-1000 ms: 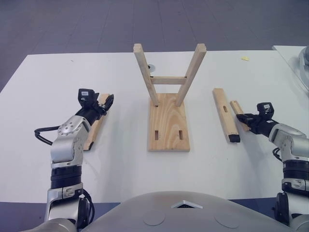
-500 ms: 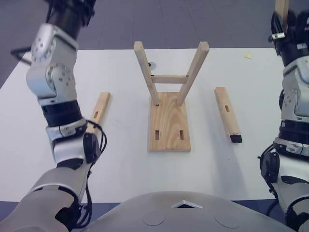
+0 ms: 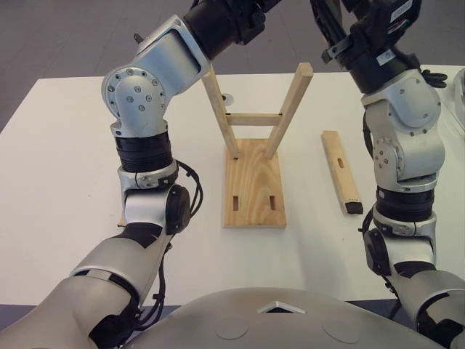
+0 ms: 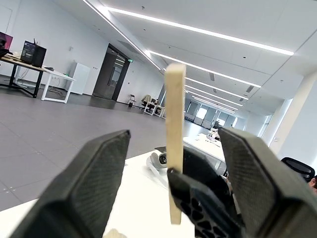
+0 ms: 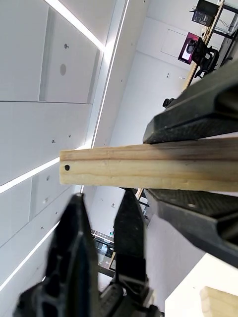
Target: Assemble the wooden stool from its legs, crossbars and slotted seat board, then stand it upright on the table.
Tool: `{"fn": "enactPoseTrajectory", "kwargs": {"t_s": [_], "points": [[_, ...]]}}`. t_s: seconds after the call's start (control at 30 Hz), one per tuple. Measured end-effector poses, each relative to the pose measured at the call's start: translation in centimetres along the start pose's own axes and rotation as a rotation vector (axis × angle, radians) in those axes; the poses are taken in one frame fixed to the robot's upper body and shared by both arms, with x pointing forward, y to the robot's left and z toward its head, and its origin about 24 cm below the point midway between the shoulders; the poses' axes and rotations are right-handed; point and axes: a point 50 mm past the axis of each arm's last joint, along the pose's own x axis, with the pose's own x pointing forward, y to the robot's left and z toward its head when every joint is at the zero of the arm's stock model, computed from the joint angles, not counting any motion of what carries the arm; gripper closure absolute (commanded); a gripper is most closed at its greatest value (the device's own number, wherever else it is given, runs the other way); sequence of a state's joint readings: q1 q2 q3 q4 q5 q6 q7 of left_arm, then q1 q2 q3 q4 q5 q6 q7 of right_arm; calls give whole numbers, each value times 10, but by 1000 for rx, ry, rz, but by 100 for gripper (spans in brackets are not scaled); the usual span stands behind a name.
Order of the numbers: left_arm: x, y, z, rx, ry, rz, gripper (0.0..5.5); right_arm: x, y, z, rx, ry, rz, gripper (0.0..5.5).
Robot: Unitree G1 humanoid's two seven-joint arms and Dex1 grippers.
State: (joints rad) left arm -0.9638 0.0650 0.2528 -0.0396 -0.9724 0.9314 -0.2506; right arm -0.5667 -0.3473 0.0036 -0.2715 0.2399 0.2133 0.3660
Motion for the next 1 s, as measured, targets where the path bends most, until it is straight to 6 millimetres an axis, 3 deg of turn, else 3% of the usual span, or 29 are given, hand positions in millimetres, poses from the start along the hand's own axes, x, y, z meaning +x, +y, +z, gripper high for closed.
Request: {"fn": "enactPoseTrajectory", "kwargs": {"t_s": [0.23, 0.77, 1.0], "points": [[-3, 2, 4, -16, -24, 21, 220, 0, 20, -6, 33, 7, 66, 418], [-4, 4, 6, -53, -55, 56, 493, 2, 26, -6, 39, -1, 70, 418], [-6, 7, 4, -57, -60, 76, 508, 3, 28, -6, 42, -4, 75, 418]]}}
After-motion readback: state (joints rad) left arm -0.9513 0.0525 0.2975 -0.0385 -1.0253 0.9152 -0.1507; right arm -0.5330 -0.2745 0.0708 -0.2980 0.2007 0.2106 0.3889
